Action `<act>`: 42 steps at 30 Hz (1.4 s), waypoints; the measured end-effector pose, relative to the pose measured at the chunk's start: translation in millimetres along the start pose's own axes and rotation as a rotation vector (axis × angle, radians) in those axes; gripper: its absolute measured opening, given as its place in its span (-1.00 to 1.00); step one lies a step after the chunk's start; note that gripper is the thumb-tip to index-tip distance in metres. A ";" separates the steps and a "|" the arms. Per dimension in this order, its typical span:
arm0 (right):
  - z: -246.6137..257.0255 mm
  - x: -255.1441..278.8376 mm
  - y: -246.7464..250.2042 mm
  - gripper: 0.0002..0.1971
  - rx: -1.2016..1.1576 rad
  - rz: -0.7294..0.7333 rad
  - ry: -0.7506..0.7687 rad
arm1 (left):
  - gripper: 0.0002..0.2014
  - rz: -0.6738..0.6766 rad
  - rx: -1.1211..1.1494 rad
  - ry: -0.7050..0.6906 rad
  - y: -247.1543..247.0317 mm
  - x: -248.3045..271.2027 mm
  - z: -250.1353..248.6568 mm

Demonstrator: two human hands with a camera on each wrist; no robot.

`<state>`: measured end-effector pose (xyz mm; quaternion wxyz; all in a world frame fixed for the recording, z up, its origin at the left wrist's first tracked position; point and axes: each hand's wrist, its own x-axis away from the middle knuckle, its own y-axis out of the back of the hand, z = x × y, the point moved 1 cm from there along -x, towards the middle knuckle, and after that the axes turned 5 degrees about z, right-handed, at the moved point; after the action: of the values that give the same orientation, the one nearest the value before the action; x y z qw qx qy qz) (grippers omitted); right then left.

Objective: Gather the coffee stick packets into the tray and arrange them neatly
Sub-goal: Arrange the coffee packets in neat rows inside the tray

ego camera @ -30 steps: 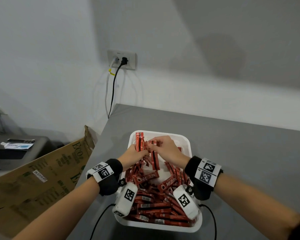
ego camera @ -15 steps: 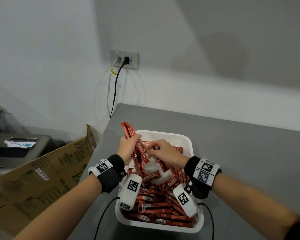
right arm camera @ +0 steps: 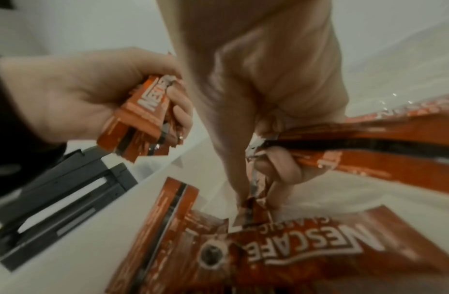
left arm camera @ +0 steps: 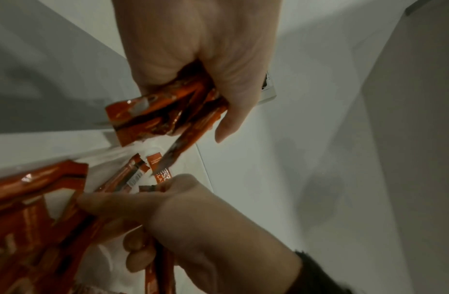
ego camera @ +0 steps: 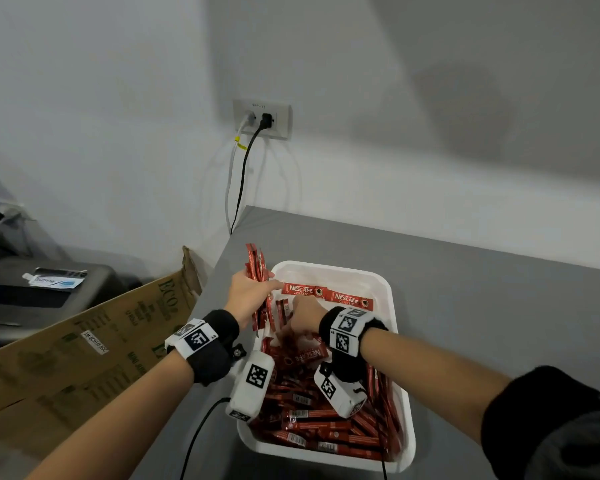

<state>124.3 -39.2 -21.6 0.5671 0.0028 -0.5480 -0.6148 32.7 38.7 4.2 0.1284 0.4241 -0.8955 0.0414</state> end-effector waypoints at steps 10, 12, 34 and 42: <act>-36.4 37.3 48.9 -0.79 -0.221 -0.187 0.000 | -0.84 0.075 -0.050 0.017 -3.5 0.3 1.7; -57.4 40.3 57.6 -0.77 -0.047 -0.148 -0.090 | -0.84 0.103 -0.080 0.022 -7.1 0.9 3.0; -84.7 42.1 25.6 -0.79 0.262 0.086 0.006 | -0.91 0.250 -0.104 0.008 -18.5 7.6 2.7; -72.1 82.1 50.6 -0.79 -0.425 -0.168 0.330 | -0.89 0.356 -0.041 0.006 -19.9 19.3 -0.6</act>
<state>175.2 -132.7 34.6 0.5837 0.0295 -0.3049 -0.7520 36.4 11.7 9.2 0.1304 0.2562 -0.9567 0.0463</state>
